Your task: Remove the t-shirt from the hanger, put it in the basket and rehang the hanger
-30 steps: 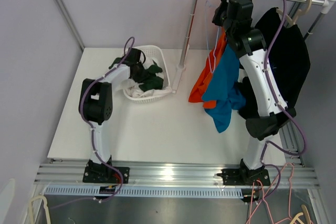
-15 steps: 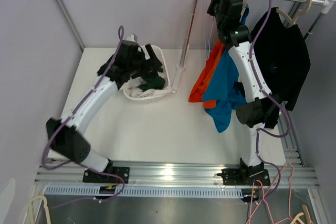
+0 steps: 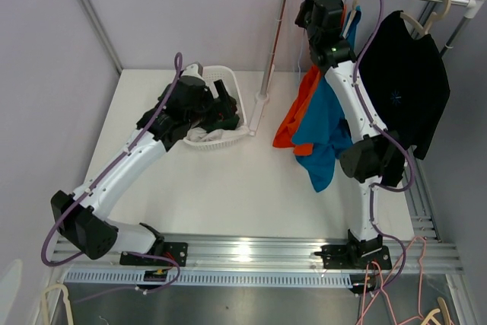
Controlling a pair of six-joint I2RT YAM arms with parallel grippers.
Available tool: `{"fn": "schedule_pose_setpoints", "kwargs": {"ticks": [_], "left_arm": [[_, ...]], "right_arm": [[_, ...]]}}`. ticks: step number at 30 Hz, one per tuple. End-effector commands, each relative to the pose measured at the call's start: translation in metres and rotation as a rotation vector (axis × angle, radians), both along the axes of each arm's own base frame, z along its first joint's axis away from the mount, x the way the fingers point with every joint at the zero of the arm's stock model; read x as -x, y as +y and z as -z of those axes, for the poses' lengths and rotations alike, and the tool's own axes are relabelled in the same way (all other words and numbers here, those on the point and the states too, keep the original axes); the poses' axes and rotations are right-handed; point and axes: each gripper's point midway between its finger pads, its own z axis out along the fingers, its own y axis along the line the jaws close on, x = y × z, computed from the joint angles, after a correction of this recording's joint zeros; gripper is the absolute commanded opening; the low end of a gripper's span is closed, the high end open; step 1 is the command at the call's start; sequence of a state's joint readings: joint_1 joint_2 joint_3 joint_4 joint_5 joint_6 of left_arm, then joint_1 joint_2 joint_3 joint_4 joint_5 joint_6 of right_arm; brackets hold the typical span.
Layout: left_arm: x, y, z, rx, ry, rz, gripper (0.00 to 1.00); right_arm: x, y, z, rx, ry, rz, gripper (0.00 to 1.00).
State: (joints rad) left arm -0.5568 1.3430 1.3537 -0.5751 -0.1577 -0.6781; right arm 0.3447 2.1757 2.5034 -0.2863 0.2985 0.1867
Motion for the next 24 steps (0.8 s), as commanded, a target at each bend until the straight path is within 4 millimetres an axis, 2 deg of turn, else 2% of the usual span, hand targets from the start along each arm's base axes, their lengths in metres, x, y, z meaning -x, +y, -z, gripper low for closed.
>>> {"fn": "schedule_pose_setpoints", "kwargs": {"ticks": [1, 2, 3, 4, 5, 6, 8, 9, 10, 12, 13, 16, 17, 20, 24], "left_arm": [[-0.004, 0.006, -0.009, -0.021, -0.042, -0.015, 0.99], [-0.003, 0.006, -0.009, -0.023, -0.043, -0.016, 0.99], [-0.003, 0.007, -0.011, -0.023, -0.049, -0.016, 0.99], [-0.004, 0.007, -0.013, -0.022, -0.054, -0.016, 0.99], [-0.003, 0.007, -0.014, -0.02, -0.056, -0.017, 1.0], [-0.002, 0.008, -0.017, -0.017, -0.066, -0.015, 1.0], [-0.002, 0.009, -0.023, -0.011, -0.082, -0.018, 0.99], [-0.001, 0.011, -0.028, -0.009, -0.095, -0.022, 0.99], [0.0, 0.011, -0.029, -0.011, -0.099, -0.021, 0.99], [0.0, 0.013, -0.034, -0.013, -0.111, -0.021, 0.99], [0.001, 0.014, -0.036, -0.013, -0.114, -0.023, 1.0], [0.003, 0.014, -0.04, -0.008, -0.124, -0.02, 1.0], [0.003, 0.014, -0.04, -0.009, -0.124, -0.021, 1.0], [0.005, 0.013, -0.04, -0.013, -0.125, -0.018, 1.0], [0.006, 0.012, -0.041, -0.015, -0.13, -0.019, 0.99]], "right_arm": [[0.015, 0.012, 0.0, -0.016, 0.01, -0.05, 0.08], [0.019, 0.015, -0.001, -0.013, 0.008, -0.059, 0.29], [0.022, 0.017, 0.005, -0.006, 0.022, -0.071, 0.39], [0.032, 0.018, -0.009, -0.013, 0.004, -0.082, 0.46], [0.036, 0.017, -0.013, -0.019, 0.004, -0.087, 0.56], [0.041, 0.016, -0.018, -0.018, 0.008, -0.096, 0.61], [0.057, 0.013, -0.04, -0.027, -0.01, -0.114, 0.63], [0.064, 0.01, -0.04, -0.019, 0.02, -0.111, 0.63], [0.077, 0.006, -0.061, -0.031, -0.009, -0.113, 0.66], [0.092, 0.0, -0.067, -0.026, 0.018, -0.113, 0.7], [0.105, -0.007, -0.081, -0.037, 0.0, -0.101, 0.7], [0.122, -0.019, -0.086, -0.02, 0.02, -0.071, 0.7], [0.129, -0.03, -0.089, -0.011, 0.026, -0.03, 0.7], [0.134, -0.043, -0.087, -0.004, 0.049, -0.015, 0.7], [0.131, -0.069, -0.081, -0.018, 0.078, 0.041, 0.67]]}}
